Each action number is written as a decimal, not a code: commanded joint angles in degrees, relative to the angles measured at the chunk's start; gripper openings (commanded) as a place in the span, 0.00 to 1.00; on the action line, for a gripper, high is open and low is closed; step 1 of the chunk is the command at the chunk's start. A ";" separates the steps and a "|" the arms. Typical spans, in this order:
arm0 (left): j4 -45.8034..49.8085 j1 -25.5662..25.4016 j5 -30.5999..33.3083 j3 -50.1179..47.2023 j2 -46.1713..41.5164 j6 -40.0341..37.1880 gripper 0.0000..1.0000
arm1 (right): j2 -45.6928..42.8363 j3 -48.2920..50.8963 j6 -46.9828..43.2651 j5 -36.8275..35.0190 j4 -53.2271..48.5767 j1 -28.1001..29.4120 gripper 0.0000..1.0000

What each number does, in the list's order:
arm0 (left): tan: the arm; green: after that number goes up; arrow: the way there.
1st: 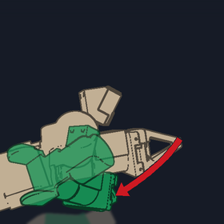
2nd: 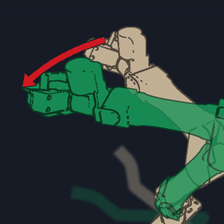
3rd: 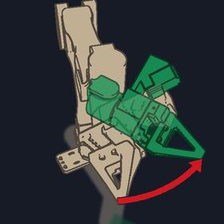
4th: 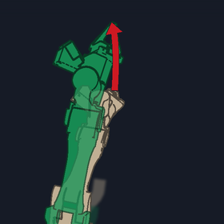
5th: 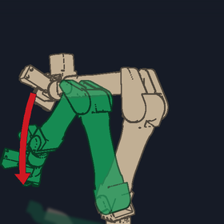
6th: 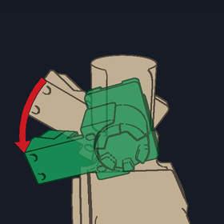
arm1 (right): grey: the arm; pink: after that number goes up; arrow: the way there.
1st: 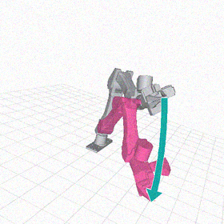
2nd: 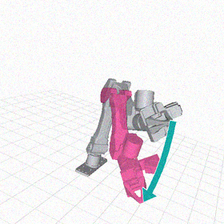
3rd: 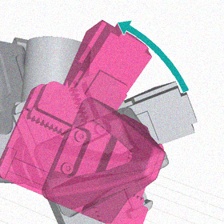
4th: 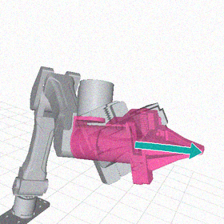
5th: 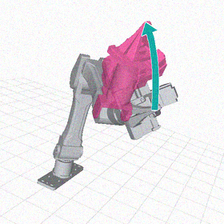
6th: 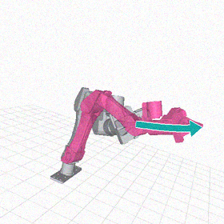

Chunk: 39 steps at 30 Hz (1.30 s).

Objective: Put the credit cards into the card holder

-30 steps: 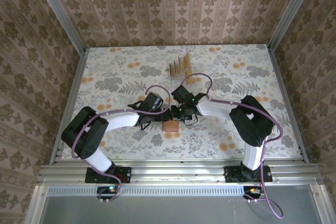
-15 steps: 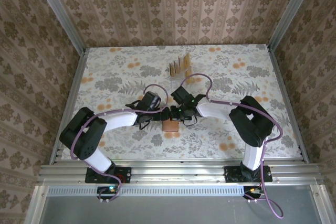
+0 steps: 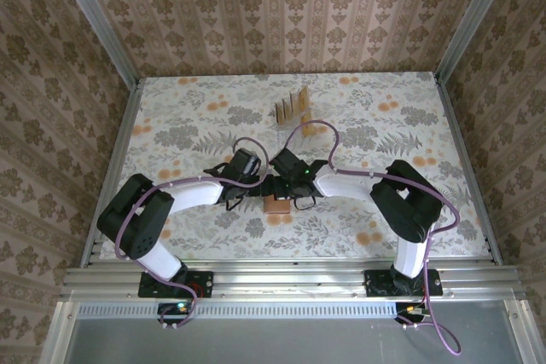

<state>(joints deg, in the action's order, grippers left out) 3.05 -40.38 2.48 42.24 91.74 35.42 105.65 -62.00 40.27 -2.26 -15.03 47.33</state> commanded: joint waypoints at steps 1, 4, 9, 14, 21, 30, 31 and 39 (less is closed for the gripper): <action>4.71 2.29 -1.37 -3.72 3.96 3.16 1.00 | 8.23 5.48 -1.79 4.03 -7.15 3.73 0.00; 4.76 3.56 -2.20 -3.58 2.38 2.36 1.00 | 7.70 5.78 -1.36 6.46 -5.23 3.20 0.00; 4.48 5.11 -3.82 -3.22 -1.85 0.24 1.00 | 6.62 7.41 -0.24 13.29 -0.07 1.38 0.00; 6.90 5.84 -3.83 -2.93 -5.28 -0.68 1.00 | 5.69 7.90 0.33 15.45 1.23 0.50 0.00; 6.98 4.77 -4.33 -7.26 -9.62 0.91 1.00 | 5.22 8.15 0.85 15.19 1.20 0.02 0.00; 8.97 1.68 -0.05 -10.51 -13.51 2.47 1.00 | 4.14 7.54 0.78 15.10 0.77 -0.42 0.00; 8.87 1.55 0.10 -10.44 -12.91 2.25 1.00 | 4.05 7.48 0.69 15.09 0.62 -0.53 0.00; 6.78 0.41 1.82 -10.50 -6.33 2.15 1.00 | 0.87 6.54 -0.12 16.89 0.36 -1.61 0.00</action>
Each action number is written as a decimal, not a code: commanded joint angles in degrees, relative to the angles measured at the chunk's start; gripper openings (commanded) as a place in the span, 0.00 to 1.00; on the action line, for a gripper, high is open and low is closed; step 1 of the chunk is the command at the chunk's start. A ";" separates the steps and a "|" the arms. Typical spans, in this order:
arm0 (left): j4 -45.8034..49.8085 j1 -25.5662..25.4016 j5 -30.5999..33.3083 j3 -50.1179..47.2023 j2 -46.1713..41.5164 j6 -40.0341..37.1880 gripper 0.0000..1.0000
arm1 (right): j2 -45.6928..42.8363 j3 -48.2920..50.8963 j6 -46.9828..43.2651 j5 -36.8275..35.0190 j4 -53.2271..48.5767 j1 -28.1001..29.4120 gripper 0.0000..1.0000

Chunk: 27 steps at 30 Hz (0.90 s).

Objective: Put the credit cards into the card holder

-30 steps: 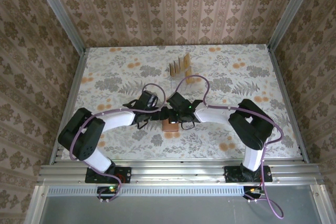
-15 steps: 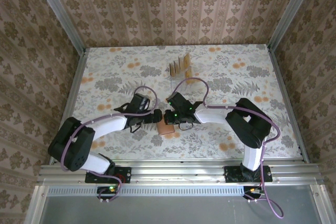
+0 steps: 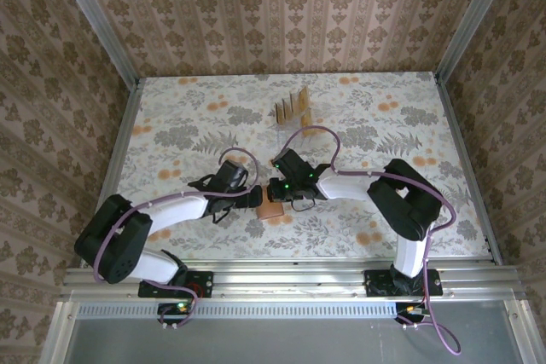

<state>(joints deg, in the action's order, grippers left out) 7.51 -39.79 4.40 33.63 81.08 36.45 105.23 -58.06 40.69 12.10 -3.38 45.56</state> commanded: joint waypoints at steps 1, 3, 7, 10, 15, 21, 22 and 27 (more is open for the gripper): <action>2.03 -0.37 -0.03 -1.96 4.77 1.25 1.00 | 0.46 2.36 -0.75 2.71 -11.45 0.06 0.00; 2.02 -0.74 0.46 -2.07 5.31 1.43 1.00 | -0.97 1.96 -1.18 2.93 -11.95 0.05 0.00; 1.90 -1.08 0.95 -2.44 5.55 1.64 1.00 | -2.53 1.11 -1.85 3.61 -12.75 0.05 0.00; 1.64 -1.05 0.94 -2.51 5.93 1.79 1.00 | -2.79 0.66 -2.05 4.07 -12.80 0.04 0.00; 1.24 -1.22 0.83 -2.77 6.56 2.03 1.00 | -2.39 0.16 -1.79 4.53 -12.38 0.05 0.00; 0.78 -1.43 0.68 -2.78 7.15 2.22 1.00 | -2.93 -1.45 -1.05 3.73 -11.92 -0.03 0.00; 0.80 -1.38 0.69 -2.73 7.19 2.20 1.00 | -3.01 -1.88 -0.96 3.64 -11.91 -0.06 0.00; 0.49 -1.44 0.69 -3.13 7.25 2.21 1.00 | -2.51 -3.87 -0.78 3.37 -11.70 -0.04 0.00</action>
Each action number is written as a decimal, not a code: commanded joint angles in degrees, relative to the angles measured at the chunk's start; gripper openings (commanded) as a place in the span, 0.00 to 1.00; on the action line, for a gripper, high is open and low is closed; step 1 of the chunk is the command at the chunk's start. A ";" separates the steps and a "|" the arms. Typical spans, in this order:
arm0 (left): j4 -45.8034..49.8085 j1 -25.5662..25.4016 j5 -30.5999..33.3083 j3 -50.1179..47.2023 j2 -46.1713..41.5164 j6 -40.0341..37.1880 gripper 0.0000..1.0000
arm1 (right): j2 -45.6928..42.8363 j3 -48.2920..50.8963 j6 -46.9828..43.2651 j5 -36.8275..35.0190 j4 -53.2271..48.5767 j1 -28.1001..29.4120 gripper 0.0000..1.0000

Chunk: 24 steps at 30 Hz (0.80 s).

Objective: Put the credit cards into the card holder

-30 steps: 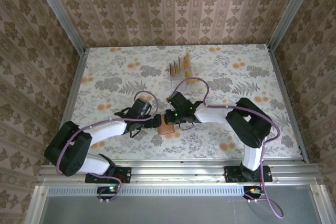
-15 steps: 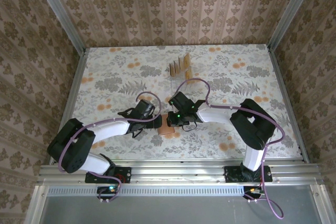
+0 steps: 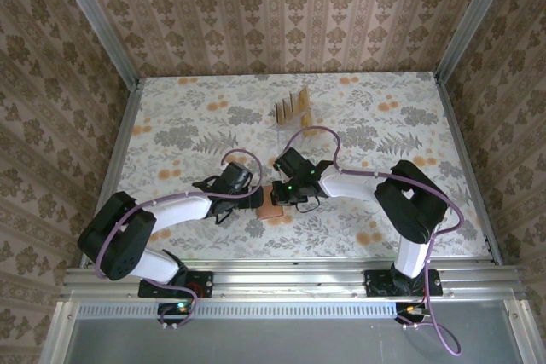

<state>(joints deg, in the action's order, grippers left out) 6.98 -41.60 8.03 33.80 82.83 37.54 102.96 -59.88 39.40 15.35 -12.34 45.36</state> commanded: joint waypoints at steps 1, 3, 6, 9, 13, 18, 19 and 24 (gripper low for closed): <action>0.94 0.32 -2.93 -3.39 5.37 1.20 1.00 | 0.04 -2.38 0.55 0.11 -2.72 0.16 0.00; 0.62 0.33 -3.03 -3.57 5.46 1.31 1.00 | 0.44 -2.93 0.68 0.12 -2.44 0.16 0.00; 0.50 0.27 -3.04 -3.55 5.74 1.40 1.00 | 0.98 -3.31 0.92 0.11 -2.27 0.06 0.00; 0.40 0.25 -3.13 -3.57 5.86 1.33 1.00 | 1.69 -3.62 1.21 0.29 -1.82 -0.01 0.00; 0.34 0.14 -3.20 -3.57 6.03 1.37 1.00 | 3.08 -4.19 1.47 0.77 -1.28 -0.08 0.00; 0.33 0.12 -3.21 -3.57 6.19 1.40 1.00 | 4.09 -4.61 1.65 0.77 -0.69 -0.28 0.00; 0.23 0.06 -3.27 -3.52 6.27 1.39 1.00 | 4.24 -4.76 1.65 0.81 -0.64 -0.39 0.00; -0.03 0.03 -3.37 -3.73 6.71 1.33 1.00 | 4.63 -4.77 1.85 0.98 -0.14 -0.73 0.00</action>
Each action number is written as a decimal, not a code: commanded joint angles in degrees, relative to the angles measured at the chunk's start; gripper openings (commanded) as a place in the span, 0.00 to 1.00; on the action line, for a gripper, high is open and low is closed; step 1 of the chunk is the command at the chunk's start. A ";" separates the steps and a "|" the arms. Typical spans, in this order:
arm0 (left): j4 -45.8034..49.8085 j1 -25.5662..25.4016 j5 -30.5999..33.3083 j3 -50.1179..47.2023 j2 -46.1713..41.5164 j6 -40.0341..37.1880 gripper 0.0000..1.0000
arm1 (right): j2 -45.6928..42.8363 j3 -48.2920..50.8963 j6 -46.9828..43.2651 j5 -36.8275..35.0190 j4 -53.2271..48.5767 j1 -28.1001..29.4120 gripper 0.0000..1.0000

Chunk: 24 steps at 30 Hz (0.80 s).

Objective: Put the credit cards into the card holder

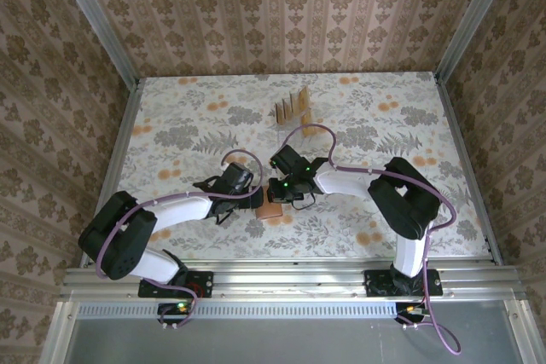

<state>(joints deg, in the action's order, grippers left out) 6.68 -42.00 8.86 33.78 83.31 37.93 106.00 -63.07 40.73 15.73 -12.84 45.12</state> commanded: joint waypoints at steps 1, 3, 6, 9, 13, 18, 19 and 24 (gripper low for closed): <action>0.13 0.46 -4.28 -3.72 6.33 1.07 1.00 | 1.66 -1.53 0.49 0.62 0.36 -0.52 0.00; 0.00 0.51 -4.38 -3.77 6.52 1.10 1.00 | 1.69 -1.58 0.58 0.70 0.60 -0.72 0.00; -0.35 0.36 -4.47 -3.98 6.78 1.13 1.00 | 1.67 -1.55 0.86 0.71 1.05 -0.80 0.00; -0.51 0.38 -4.56 -3.98 6.97 1.18 1.00 | 1.56 -1.78 1.02 0.88 1.41 -0.96 0.00; -0.52 0.32 -4.56 -4.07 6.84 1.27 1.00 | 1.60 -2.37 0.93 1.14 1.40 -0.94 0.00; -0.83 0.23 -4.64 -4.34 6.99 1.35 1.00 | 1.23 -2.26 1.19 1.06 2.33 -1.06 0.00; -0.81 0.16 -4.64 -4.34 6.99 1.35 1.00 | 1.25 -2.25 1.19 1.13 2.38 -1.01 0.00; -0.96 0.13 -4.67 -4.29 7.30 1.35 1.00 | 0.50 -1.43 1.89 0.99 4.25 -1.09 0.00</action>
<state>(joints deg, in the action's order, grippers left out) 6.22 -42.04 9.34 33.74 83.68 38.54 106.28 -63.46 41.21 16.40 -12.01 44.38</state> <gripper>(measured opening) 0.999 0.068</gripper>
